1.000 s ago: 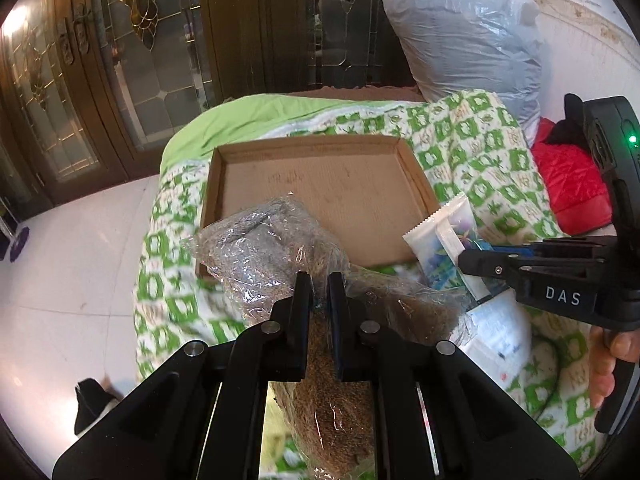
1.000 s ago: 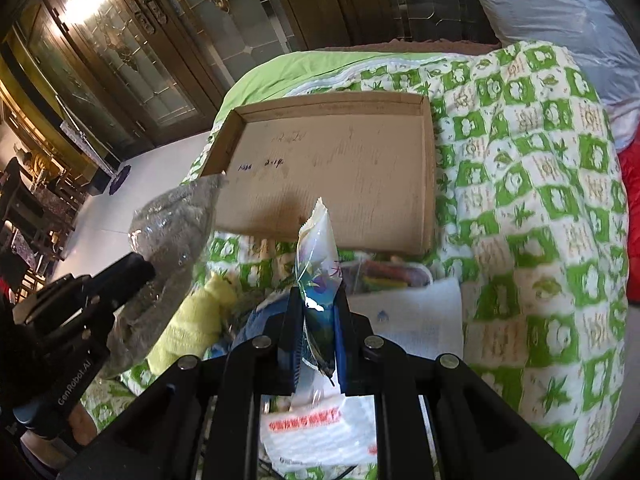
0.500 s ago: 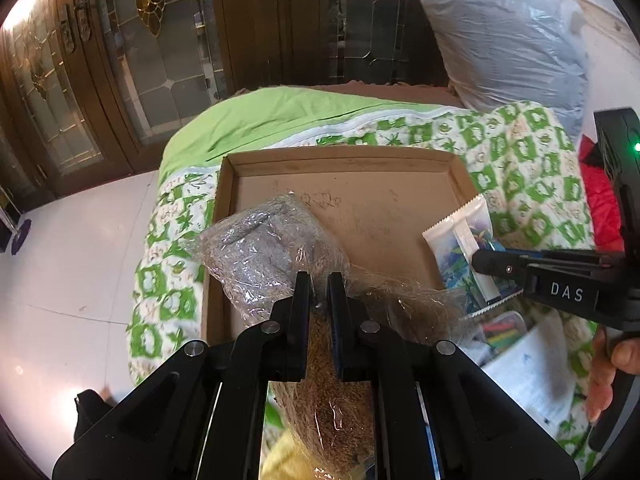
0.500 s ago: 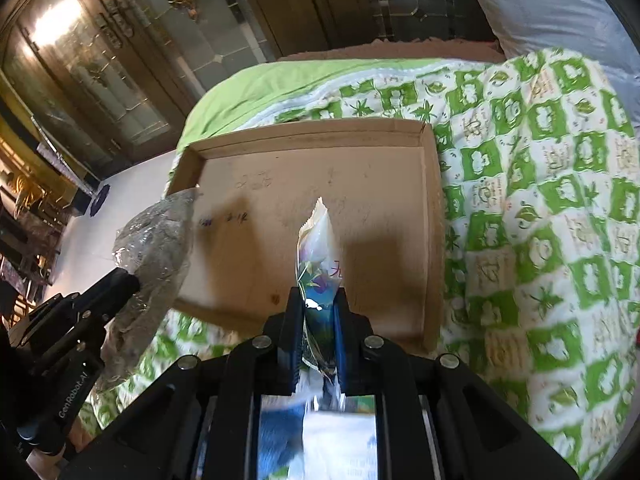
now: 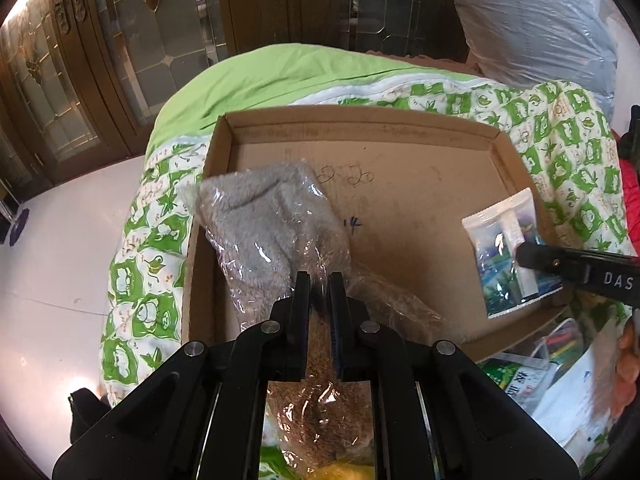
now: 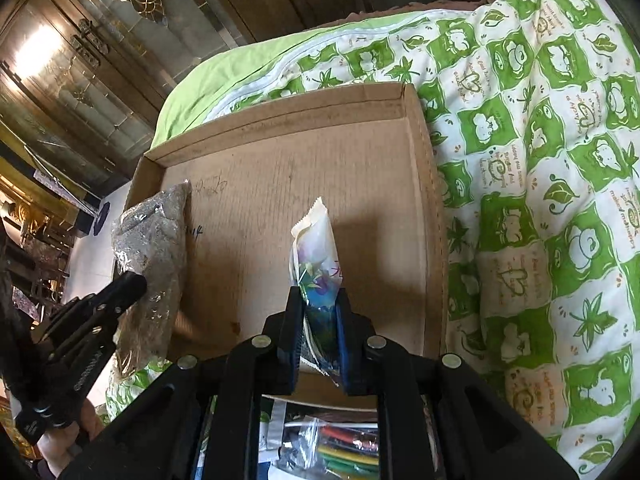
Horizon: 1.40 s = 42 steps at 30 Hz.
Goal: Organize soft objects
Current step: 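Carry the grey towel bag and sachet into the cardboard tray and open both grippers, then grasp the yellow towel with the left gripper and lift it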
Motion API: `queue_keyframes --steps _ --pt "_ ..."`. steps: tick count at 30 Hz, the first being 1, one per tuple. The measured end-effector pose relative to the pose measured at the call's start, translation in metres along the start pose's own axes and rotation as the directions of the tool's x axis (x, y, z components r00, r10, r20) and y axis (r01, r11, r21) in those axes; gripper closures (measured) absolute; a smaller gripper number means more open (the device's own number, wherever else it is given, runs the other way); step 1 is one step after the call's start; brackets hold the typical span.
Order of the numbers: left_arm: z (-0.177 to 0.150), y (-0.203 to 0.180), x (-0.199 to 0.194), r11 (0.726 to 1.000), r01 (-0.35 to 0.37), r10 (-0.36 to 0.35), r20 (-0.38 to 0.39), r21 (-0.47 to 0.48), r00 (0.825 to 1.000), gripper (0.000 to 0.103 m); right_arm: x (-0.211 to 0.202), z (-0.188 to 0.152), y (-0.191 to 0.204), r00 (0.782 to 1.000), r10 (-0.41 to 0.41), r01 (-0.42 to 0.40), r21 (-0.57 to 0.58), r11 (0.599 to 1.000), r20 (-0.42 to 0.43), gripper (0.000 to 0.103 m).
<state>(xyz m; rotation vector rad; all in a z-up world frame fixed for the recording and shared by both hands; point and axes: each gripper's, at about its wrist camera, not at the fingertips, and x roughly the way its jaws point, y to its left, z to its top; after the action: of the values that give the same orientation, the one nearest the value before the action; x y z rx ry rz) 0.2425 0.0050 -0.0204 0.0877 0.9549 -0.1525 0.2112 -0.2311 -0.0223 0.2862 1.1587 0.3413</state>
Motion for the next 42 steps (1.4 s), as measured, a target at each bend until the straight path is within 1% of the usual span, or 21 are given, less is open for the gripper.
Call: queue_keyframes --steps 6,9,12,13,14,15,16,17,18,19,20,22,26,27,28,29,32,35,38,40,42 --pt "0.005 0.009 0.010 1.000 -0.016 0.017 0.036 -0.022 0.999 0.095 0.002 0.001 -0.003 1.000 0.003 -0.003 0.005 1.000 0.019 0.087" --pt "0.009 0.014 0.017 0.998 -0.013 0.016 0.051 -0.057 0.999 0.095 0.004 0.002 -0.002 1.000 -0.003 0.003 0.000 1.000 0.022 0.086" --pt "0.007 0.016 0.014 0.996 -0.004 0.009 0.060 -0.090 0.998 0.095 0.005 0.002 -0.002 1.000 -0.019 0.019 -0.004 1.000 0.018 0.084" --pt "0.005 0.017 0.011 0.996 -0.007 0.012 0.062 -0.091 0.998 0.093 0.005 0.002 -0.003 0.999 -0.035 0.035 -0.002 0.999 0.018 0.080" --pt "0.005 0.016 0.008 0.996 -0.016 0.021 0.061 -0.087 0.998 0.089 0.005 0.002 -0.004 0.999 -0.047 0.047 0.002 0.999 0.015 0.078" --pt "0.004 0.016 0.005 0.996 -0.022 0.027 0.061 -0.082 0.998 0.088 0.006 0.002 -0.006 0.999 -0.052 0.052 0.008 0.999 0.011 0.070" --pt "0.003 0.015 0.002 0.997 -0.026 0.030 0.059 -0.078 0.998 0.084 0.007 0.001 -0.008 0.999 -0.054 0.054 0.018 0.998 0.004 0.057" --pt "0.003 0.015 0.000 0.997 -0.026 0.030 0.055 -0.074 0.998 0.078 0.006 0.001 -0.009 0.998 -0.056 0.055 0.024 0.998 0.004 0.051" --pt "0.002 0.014 -0.004 0.997 -0.023 0.026 0.049 -0.071 0.998 0.072 0.005 0.000 -0.010 0.998 -0.054 0.054 0.030 0.998 0.009 0.047" --pt "0.002 0.014 -0.009 0.997 -0.021 0.024 0.043 -0.070 0.999 0.064 0.004 -0.001 -0.009 0.998 -0.056 0.056 0.029 0.998 0.009 0.047" --pt "0.001 0.014 -0.012 0.997 -0.021 0.024 0.047 -0.071 0.999 0.061 0.002 0.000 -0.008 0.998 -0.062 0.062 0.027 0.998 0.010 0.047" --pt "-0.002 0.014 -0.024 0.997 -0.011 0.016 0.060 -0.072 0.998 0.061 -0.002 -0.002 -0.005 0.997 -0.073 0.073 0.016 0.997 0.018 0.047" --pt "-0.012 0.018 -0.040 0.996 0.007 -0.003 0.046 -0.086 0.999 0.061 -0.017 -0.008 -0.002 0.995 -0.091 0.091 -0.004 0.996 0.034 0.045" --pt "-0.016 0.020 -0.043 0.996 0.010 -0.006 0.042 -0.091 0.999 0.061 -0.020 -0.009 -0.001 0.995 -0.093 0.094 -0.006 0.996 0.036 0.042" --pt "-0.022 0.023 -0.048 0.995 0.014 -0.010 0.039 -0.098 0.999 0.061 -0.024 -0.011 0.000 0.995 -0.094 0.094 -0.006 0.996 0.038 0.035" --pt "-0.026 0.025 -0.051 0.995 0.014 -0.011 0.034 -0.102 0.999 0.061 -0.028 -0.013 0.000 0.995 -0.093 0.093 -0.005 0.996 0.040 0.033" --pt "-0.042 0.031 -0.060 0.992 0.013 -0.012 0.011 -0.126 1.000 0.061 -0.042 -0.022 0.002 0.995 -0.090 0.090 -0.002 0.996 0.048 0.031" --pt "-0.061 0.033 -0.068 0.986 0.030 -0.033 -0.016 -0.166 0.999 0.061 -0.054 -0.035 0.003 0.994 -0.092 0.091 0.017 0.996 0.055 0.030" --pt "-0.076 0.030 -0.076 0.982 0.040 -0.046 -0.031 -0.187 0.998 0.061 -0.064 -0.056 0.005 0.995 -0.083 0.081 0.034 0.996 0.063 0.026" --pt "-0.084 0.031 -0.082 0.979 0.048 -0.054 -0.029 -0.201 0.998 0.061 -0.069 -0.068 0.008 0.991 -0.099 0.097 0.026 0.995 0.085 0.026" --pt "-0.092 0.031 -0.089 0.974 0.059 -0.065 -0.022 -0.217 0.998 0.061 -0.078 -0.082 0.013 0.984 -0.125 0.126 0.000 0.992 0.128 0.026"
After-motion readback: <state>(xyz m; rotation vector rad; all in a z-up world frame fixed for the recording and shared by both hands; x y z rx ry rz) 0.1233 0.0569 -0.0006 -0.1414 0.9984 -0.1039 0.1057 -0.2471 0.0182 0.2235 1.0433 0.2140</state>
